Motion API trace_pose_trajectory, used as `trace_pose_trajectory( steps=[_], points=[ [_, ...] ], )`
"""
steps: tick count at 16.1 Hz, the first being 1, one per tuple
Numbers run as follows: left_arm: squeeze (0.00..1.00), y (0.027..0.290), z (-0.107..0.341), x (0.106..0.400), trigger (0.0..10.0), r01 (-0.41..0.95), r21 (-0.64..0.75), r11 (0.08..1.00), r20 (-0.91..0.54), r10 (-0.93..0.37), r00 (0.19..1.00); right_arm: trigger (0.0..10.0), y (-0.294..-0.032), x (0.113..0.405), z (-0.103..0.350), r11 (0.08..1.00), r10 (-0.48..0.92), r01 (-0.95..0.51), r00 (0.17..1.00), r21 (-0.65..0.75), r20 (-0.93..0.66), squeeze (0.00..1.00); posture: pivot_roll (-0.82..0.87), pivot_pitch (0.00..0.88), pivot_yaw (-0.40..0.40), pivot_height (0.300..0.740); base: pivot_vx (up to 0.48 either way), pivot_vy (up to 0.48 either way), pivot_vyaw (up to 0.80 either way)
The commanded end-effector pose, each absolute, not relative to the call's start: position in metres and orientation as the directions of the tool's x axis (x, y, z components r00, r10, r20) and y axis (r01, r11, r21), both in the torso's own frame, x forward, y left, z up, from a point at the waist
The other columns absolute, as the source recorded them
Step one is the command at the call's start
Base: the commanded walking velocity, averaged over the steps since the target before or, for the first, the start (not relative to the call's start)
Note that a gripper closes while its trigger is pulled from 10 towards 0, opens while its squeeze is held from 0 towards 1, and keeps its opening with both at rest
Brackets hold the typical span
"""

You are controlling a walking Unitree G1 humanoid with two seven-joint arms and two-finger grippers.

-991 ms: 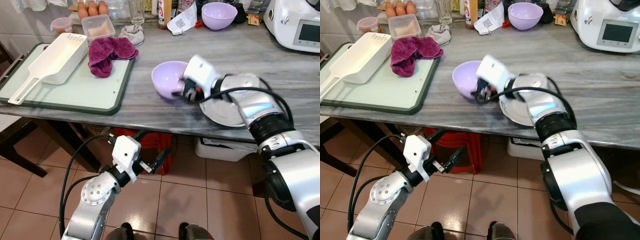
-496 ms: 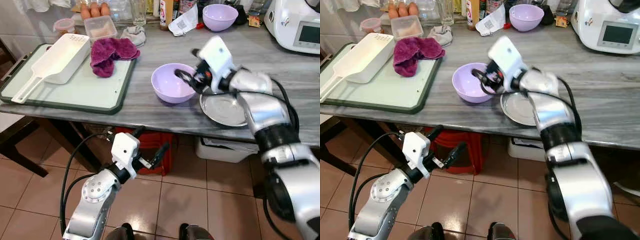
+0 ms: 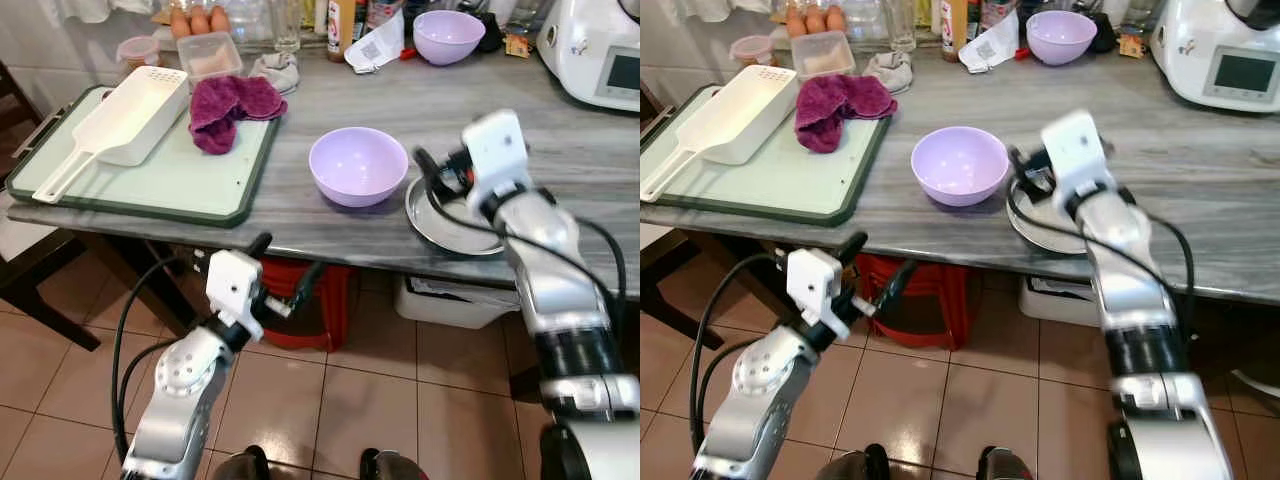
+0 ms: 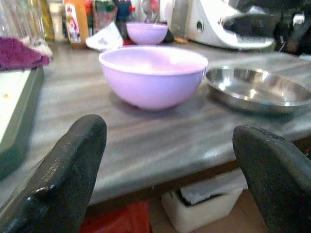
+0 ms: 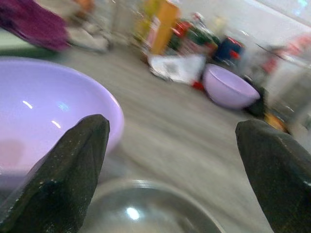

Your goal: Setting the table

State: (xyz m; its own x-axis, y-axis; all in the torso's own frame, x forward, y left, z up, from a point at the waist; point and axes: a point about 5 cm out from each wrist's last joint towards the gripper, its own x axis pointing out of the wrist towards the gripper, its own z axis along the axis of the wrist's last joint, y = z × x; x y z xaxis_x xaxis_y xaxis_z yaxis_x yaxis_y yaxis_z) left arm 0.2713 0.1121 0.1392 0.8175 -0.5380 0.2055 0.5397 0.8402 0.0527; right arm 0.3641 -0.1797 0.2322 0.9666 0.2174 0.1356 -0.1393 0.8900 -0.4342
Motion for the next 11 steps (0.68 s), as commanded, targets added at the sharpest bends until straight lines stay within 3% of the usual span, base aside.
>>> trace_pose_trajectory(
  steps=[1,2,5,11],
  points=[
    [0.00,0.113,0.140,0.270,10.0,0.538,0.056,0.841,0.212,-0.537,0.817,10.0,-0.188,0.358,0.239,0.900,0.145,-0.058,0.974,-0.432,0.173,1.00,-0.19,0.176,0.025,0.740,0.000,0.000,0.00],
    [0.00,0.114,0.141,0.271,10.0,0.528,0.060,0.847,0.217,-0.527,0.822,10.0,-0.198,0.354,0.235,0.908,0.048,0.027,0.985,-0.419,0.167,1.00,-0.19,0.173,0.023,0.740,0.000,0.000,0.00],
    [0.00,0.117,0.141,0.273,10.0,0.509,0.065,0.858,0.218,-0.510,0.832,10.0,-0.203,0.348,0.221,0.919,-0.034,0.072,0.994,-0.387,0.102,1.00,-0.19,0.169,0.021,0.740,0.000,0.000,0.00],
    [0.00,0.117,0.144,0.274,10.0,0.496,0.067,0.866,0.226,-0.498,0.838,10.0,-0.204,0.347,0.194,0.957,-0.092,0.072,0.994,-0.282,-0.058,1.00,-0.18,0.168,0.023,0.740,0.000,0.000,0.00]
  ],
)
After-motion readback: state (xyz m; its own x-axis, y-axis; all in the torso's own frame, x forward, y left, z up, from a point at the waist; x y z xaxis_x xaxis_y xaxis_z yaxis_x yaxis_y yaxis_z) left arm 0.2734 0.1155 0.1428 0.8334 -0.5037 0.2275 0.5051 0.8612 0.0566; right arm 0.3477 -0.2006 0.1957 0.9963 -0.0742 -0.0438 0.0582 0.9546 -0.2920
